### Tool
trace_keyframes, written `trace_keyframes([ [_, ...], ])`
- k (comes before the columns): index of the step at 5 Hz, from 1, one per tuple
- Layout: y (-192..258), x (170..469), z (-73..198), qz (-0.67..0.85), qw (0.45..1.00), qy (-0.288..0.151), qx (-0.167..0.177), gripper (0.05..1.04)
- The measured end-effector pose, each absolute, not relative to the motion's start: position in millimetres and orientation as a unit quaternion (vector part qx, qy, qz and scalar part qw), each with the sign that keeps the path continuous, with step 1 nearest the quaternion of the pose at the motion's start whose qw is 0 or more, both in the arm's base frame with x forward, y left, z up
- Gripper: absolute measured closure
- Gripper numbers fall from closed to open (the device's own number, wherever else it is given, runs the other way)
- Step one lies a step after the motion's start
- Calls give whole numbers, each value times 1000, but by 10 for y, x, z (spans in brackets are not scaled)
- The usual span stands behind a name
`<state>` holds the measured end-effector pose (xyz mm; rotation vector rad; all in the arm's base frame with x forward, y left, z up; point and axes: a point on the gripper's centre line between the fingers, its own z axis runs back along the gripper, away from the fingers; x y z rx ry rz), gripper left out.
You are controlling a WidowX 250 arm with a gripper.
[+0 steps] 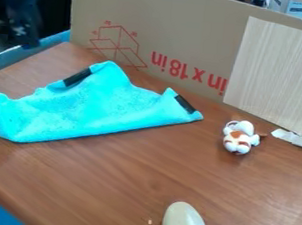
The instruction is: Unfold the cloth from top left to bottom right
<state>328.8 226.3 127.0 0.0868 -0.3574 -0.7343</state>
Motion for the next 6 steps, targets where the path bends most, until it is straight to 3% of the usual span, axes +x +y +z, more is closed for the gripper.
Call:
trace_keyframes([
  [1,2241,3447,1166,-340,923,-170,69,83],
  [2,2206,3526,1000,-327,929,-157,68,83],
  [6,1946,3686,757,-343,924,-131,108,83],
])
